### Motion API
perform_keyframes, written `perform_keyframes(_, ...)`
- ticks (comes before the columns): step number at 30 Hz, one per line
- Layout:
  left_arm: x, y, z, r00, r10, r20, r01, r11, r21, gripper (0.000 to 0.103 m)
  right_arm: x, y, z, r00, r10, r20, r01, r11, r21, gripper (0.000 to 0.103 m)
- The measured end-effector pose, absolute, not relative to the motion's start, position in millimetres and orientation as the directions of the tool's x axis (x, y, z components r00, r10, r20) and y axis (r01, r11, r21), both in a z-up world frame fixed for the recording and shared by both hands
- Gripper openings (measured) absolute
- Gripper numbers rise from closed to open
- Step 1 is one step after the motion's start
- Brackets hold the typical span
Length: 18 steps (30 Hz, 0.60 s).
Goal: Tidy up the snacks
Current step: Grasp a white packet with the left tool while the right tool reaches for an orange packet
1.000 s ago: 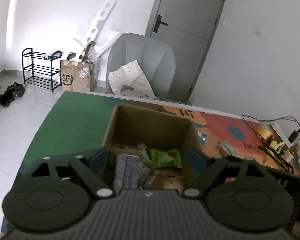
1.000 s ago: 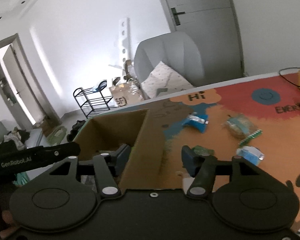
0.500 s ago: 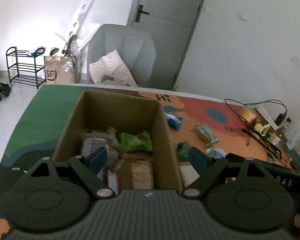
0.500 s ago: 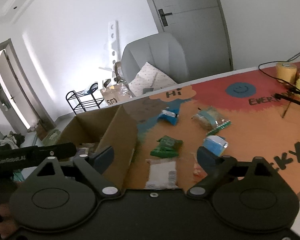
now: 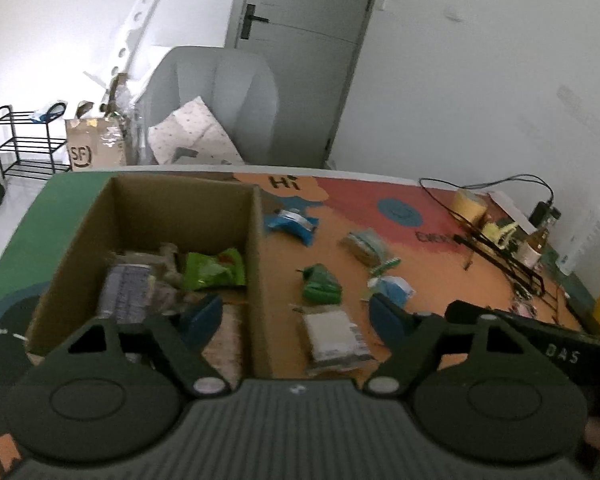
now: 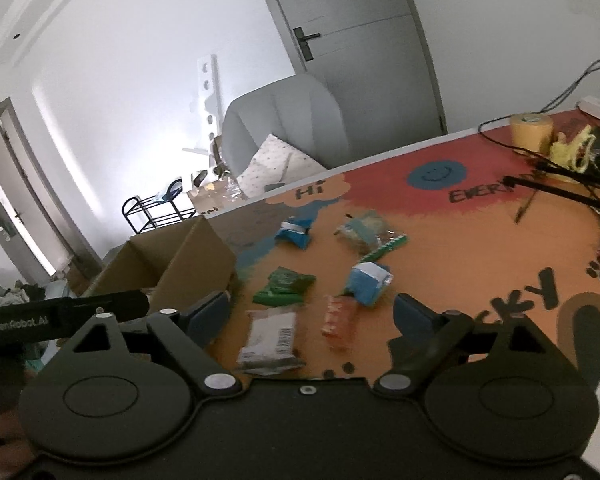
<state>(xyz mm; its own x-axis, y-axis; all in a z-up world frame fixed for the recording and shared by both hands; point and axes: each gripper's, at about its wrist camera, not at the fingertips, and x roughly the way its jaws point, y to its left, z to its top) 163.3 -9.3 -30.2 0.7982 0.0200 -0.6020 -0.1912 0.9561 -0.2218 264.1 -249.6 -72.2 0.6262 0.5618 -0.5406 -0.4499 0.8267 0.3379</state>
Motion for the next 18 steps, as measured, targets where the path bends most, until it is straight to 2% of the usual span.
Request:
perform_keyframes(4, 167, -25, -32, 0.795, 0.002, -0.607, -0.17, 0.961, -0.219, 0.063, 268, -263, -78, 0.626, 0.555, -0.548, -0.434, 0.831, 0.347, 0.081)
perform_keyframes(6, 170, -32, -33, 0.794, -0.006, -0.608, -0.159, 0.963, -0.218, 0.061, 270, -267, -80, 0.624, 0.555, -0.55, -0.428, 0.832, 0.354, 0.078)
perform_keyframes(18, 197, -62, -44, 0.773, 0.008, -0.634, -0.178, 0.962, -0.205, 0.06, 285, -289, -93, 0.611, 0.561, -0.558, -0.409, 0.828, 0.385, 0.069)
